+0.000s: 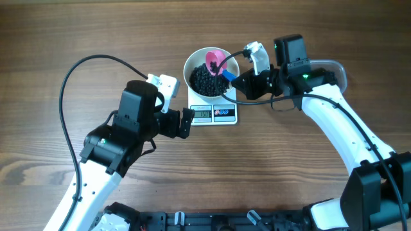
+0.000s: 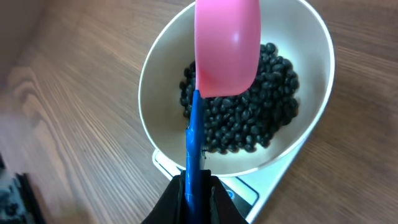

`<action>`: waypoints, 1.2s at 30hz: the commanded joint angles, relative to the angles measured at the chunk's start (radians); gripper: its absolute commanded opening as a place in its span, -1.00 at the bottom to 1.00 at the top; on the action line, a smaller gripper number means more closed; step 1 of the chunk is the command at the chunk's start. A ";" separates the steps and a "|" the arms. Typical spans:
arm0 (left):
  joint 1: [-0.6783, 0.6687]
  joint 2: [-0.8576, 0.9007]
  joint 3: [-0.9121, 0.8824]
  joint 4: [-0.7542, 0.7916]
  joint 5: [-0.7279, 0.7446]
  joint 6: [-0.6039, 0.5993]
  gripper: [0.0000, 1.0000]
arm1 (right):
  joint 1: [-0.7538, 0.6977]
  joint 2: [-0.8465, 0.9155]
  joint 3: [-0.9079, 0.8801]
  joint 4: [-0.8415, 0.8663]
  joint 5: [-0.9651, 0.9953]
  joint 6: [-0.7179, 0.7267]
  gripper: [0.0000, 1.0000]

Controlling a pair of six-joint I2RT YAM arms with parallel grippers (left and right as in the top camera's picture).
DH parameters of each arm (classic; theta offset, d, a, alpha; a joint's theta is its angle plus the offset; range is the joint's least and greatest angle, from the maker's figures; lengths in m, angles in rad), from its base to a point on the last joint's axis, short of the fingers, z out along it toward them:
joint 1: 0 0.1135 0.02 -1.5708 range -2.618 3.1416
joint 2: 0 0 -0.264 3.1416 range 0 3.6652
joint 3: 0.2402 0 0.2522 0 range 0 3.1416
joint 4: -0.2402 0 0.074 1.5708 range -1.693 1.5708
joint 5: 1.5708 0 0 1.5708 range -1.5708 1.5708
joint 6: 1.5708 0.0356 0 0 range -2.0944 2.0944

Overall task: Scoop item into bowl and weigh 150g on scale
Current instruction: 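Move the scoop back and lower it into the bean container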

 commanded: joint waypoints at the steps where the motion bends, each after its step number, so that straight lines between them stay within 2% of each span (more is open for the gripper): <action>1: -0.003 0.002 0.005 0.000 -0.010 -0.003 1.00 | -0.005 -0.037 0.025 0.052 -0.036 0.137 -0.92; 7: -0.003 0.002 0.005 0.000 -0.010 -0.003 1.00 | -0.104 -0.137 0.025 0.082 -0.070 0.166 -0.91; 11: -0.003 0.002 0.005 0.000 -0.010 -0.003 1.00 | -0.283 -0.236 0.025 0.065 -0.069 0.192 -0.91; 16: -0.003 0.002 0.005 0.000 -0.010 -0.003 1.00 | -0.507 -0.264 0.023 -0.061 -0.059 0.136 -0.91; 20: -0.003 0.002 0.005 0.000 -0.010 -0.003 1.00 | -0.646 -0.250 0.017 -0.214 0.070 0.072 -0.91; 23: -0.003 0.002 0.005 0.000 -0.010 -0.003 1.00 | -0.667 -0.219 0.014 -0.289 0.102 0.074 -0.91; 29: -0.003 0.002 0.005 0.000 -0.010 -0.003 1.00 | -0.666 -0.142 -0.083 -0.290 0.105 0.080 -0.91; 36: -0.003 0.002 0.005 0.000 -0.010 -0.003 1.00 | -0.666 -0.059 -0.086 -0.281 0.102 0.113 -0.91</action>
